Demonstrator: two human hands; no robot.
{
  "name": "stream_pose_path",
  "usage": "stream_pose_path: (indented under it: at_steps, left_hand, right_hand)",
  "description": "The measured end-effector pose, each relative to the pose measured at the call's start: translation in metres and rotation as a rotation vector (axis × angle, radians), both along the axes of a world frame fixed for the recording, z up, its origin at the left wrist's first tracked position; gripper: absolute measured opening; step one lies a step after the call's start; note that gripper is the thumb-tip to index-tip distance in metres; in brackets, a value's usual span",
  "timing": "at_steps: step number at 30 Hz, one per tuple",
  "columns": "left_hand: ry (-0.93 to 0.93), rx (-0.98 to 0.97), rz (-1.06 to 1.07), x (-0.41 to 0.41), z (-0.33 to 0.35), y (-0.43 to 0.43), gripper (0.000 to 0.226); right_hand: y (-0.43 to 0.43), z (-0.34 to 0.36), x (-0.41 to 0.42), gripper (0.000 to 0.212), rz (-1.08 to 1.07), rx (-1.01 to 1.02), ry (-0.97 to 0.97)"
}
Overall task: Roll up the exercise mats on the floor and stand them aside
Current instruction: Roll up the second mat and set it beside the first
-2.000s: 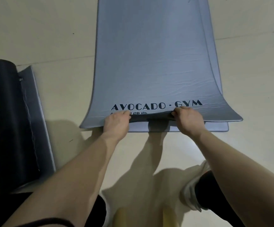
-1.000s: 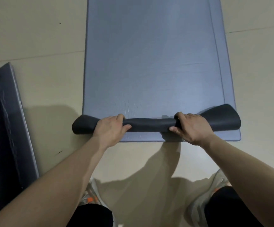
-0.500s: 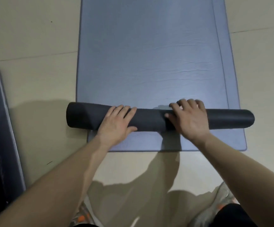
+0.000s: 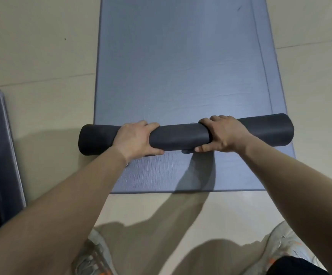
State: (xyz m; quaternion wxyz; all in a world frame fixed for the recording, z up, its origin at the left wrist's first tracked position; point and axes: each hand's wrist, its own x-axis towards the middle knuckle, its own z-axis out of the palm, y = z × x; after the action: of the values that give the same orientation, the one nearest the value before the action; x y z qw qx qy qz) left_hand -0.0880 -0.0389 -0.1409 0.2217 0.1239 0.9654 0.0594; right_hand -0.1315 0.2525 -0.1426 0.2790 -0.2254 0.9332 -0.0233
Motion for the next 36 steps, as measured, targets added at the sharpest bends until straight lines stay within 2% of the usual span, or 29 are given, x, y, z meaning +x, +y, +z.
stream_pose_path:
  at_steps: [4,6,8,10,11,12,14,16,18,20,22,23,25,27,29,31,33,36]
  left_hand:
    - [-0.261,0.039,0.038,0.012,0.019,-0.004,0.070]
    - [-0.372,0.054,0.026,0.023,0.021,-0.004,0.071]
    - [-0.453,0.068,0.041,0.020,0.023,-0.004,0.071]
    - [-0.513,0.094,0.091,0.006,0.025,-0.004,0.073]
    - [-0.510,0.088,0.110,-0.001,0.028,-0.003,0.079]
    - [-0.462,0.053,0.122,-0.004,0.029,-0.001,0.088]
    - [-0.214,-0.042,0.170,0.010,0.029,0.005,0.093]
    - [0.111,-0.008,0.222,0.041,0.021,0.016,0.071]
    - [0.321,0.065,0.223,0.065,0.006,0.023,0.055]
    - [0.272,0.031,0.214,0.062,-0.002,0.022,0.073]
    - [0.164,-0.155,0.119,0.054,-0.004,0.020,0.107]
    - [0.148,-0.247,0.051,0.052,-0.004,0.019,0.116]
    - [0.145,-0.338,-0.034,0.057,-0.004,0.019,0.117]
    - [0.239,-0.333,-0.043,0.061,-0.005,0.016,0.102]
    - [0.269,-0.304,-0.032,0.051,0.001,0.012,0.089]
    - [0.166,-0.250,-0.018,0.026,0.010,0.002,0.087]
    - [0.051,-0.200,0.010,-0.001,0.020,-0.006,0.097]
    - [0.096,-0.247,-0.032,-0.010,0.022,-0.005,0.111]
  right_hand:
    - [-0.005,0.012,0.017,0.078,-0.070,-0.063,-0.283]
    - [-0.004,0.014,0.039,0.082,-0.082,-0.042,-0.336]
    - [-0.001,0.013,0.066,0.096,-0.071,-0.005,-0.115]
    - [0.000,0.007,0.097,0.098,-0.104,0.009,0.180]
    - [0.000,0.002,0.109,0.100,-0.114,0.016,0.257]
    - [-0.001,-0.002,0.116,0.105,-0.112,0.031,0.278]
    - [0.000,-0.008,0.107,0.117,-0.112,0.031,0.236]
    - [0.005,-0.006,0.079,0.123,-0.109,0.007,0.135]
    - [0.007,0.002,0.057,0.123,-0.081,-0.006,0.054]
    - [0.008,0.005,0.054,0.116,-0.066,0.008,0.131]
    - [0.007,0.000,0.070,0.103,-0.096,0.027,0.325]
    - [0.006,-0.005,0.082,0.099,-0.117,0.027,0.386]
    - [0.004,-0.014,0.096,0.094,-0.088,0.055,0.422]
    - [0.009,-0.016,0.087,0.093,-0.030,0.077,0.435]
    - [0.010,-0.004,0.061,0.092,0.020,0.078,0.338]
    - [0.007,0.015,0.029,0.090,0.043,0.082,0.157]
    - [0.003,0.029,-0.002,0.089,0.040,0.082,0.002]
    - [-0.005,0.032,-0.037,0.097,-0.025,0.055,-0.184]
